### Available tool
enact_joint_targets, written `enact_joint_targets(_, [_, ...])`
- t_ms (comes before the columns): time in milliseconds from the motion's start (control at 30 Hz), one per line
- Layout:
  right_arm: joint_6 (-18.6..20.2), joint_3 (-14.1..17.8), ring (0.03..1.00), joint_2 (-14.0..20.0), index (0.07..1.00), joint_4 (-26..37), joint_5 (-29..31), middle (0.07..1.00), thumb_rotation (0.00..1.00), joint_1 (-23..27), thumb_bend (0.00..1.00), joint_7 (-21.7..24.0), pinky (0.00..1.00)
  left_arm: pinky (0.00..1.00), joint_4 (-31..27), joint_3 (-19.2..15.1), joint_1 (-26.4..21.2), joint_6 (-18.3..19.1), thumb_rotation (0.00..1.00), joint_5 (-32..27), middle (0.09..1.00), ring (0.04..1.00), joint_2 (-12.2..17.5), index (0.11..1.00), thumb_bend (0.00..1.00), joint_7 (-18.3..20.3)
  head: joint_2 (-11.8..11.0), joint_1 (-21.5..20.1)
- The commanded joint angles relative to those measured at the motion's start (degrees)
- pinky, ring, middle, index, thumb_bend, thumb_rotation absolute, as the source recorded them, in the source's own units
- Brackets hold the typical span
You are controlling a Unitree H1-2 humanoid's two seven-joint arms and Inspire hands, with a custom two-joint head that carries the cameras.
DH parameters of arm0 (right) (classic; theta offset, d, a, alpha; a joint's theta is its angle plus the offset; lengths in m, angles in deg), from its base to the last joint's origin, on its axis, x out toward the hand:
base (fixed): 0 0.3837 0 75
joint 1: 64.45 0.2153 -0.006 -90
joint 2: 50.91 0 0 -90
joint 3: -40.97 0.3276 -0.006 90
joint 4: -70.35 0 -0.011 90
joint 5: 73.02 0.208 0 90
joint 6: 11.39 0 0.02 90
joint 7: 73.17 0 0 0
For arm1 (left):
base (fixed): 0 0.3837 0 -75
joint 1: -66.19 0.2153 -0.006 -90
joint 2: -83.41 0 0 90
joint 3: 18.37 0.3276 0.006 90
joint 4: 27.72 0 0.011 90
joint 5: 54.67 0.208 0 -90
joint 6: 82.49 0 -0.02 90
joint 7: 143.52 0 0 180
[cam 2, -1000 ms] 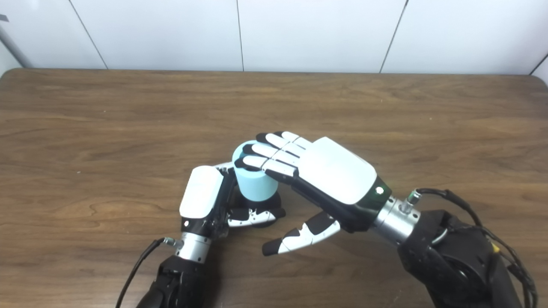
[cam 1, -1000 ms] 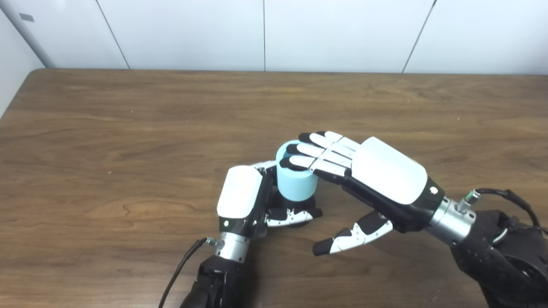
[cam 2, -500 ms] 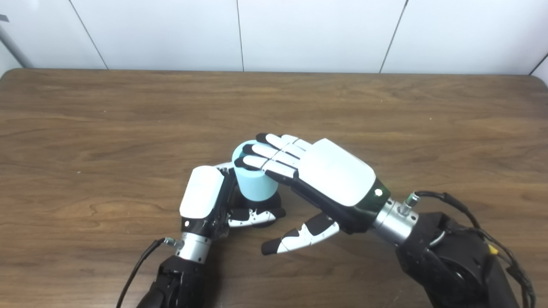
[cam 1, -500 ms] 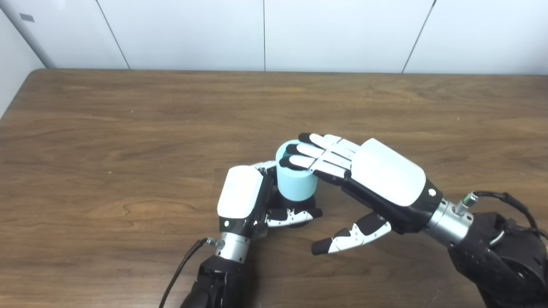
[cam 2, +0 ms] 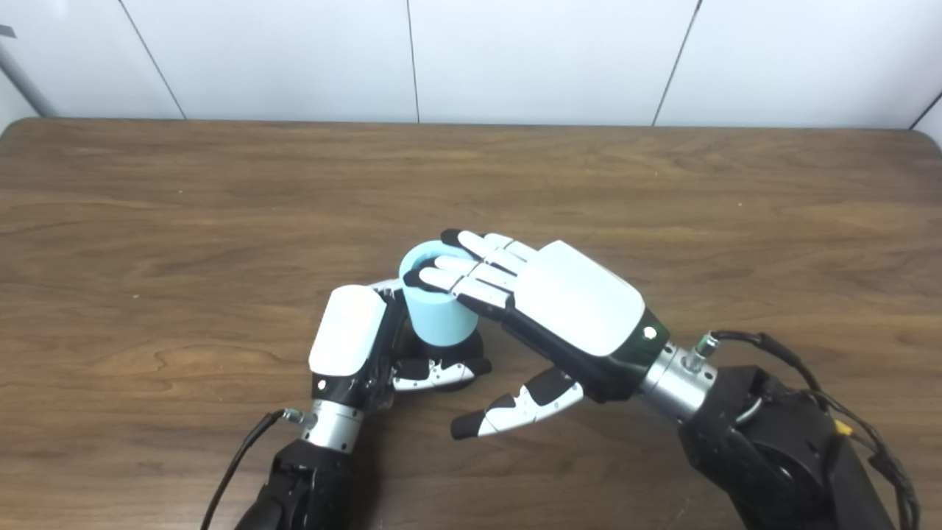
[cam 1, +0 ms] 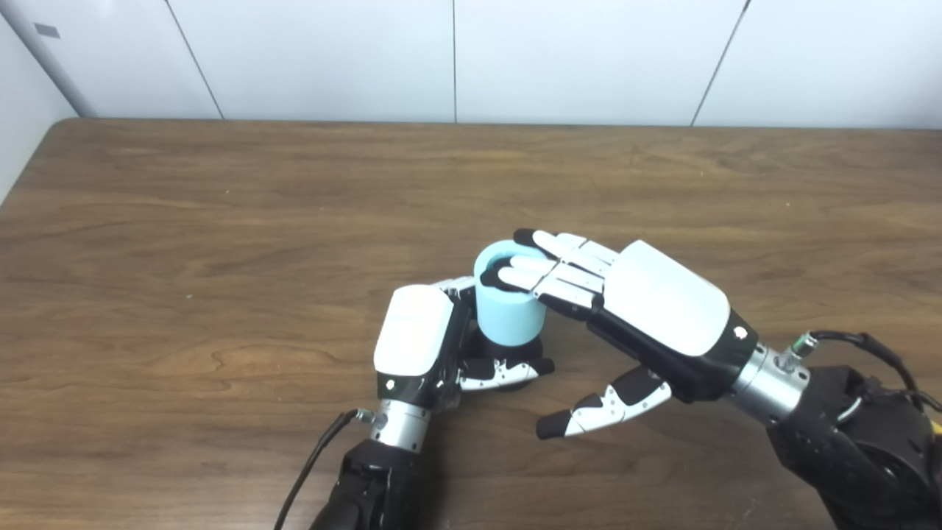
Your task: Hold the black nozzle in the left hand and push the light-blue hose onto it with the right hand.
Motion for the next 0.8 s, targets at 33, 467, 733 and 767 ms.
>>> enact_joint_targets(33, [-0.9, -2.4, 0.911, 2.6, 0.871, -3.3, -1.7, 0.887, 0.75, -2.8, 0.56, 4.4, 0.92, 0.42, 3.9, 3.5, 4.8, 2.4, 0.00, 1.6, 0.469, 0.477, -2.8, 0.496, 0.52, 2.1, 0.1, 0.1])
enact_joint_targets(467, [-1.6, -3.2, 0.919, 2.9, 0.870, -4.7, -2.7, 0.894, 0.76, -3.5, 0.56, 2.5, 0.94, 0.43, 3.8, 3.4, 4.8, 2.3, 0.00, 1.0, 0.453, 0.477, -2.9, 0.506, 0.52, 2.2, 0.2, 0.2])
enact_joint_targets(733, [-2.0, -3.3, 0.915, 3.1, 0.863, -5.2, -2.7, 0.888, 0.77, -4.0, 0.55, 1.4, 0.93, 0.44, 3.7, 3.3, 4.7, 2.2, 0.00, 0.7, 0.461, 0.481, -2.8, 0.500, 0.52, 2.1, 0.2, 0.1])
enact_joint_targets(767, [-2.0, -3.2, 0.915, 3.0, 0.864, -5.0, -2.6, 0.887, 0.77, -3.9, 0.55, 1.3, 0.93, 0.44, 3.8, 3.3, 4.7, 2.3, 0.00, 0.9, 0.460, 0.482, -2.8, 0.500, 0.52, 2.2, 0.1, 0.0])
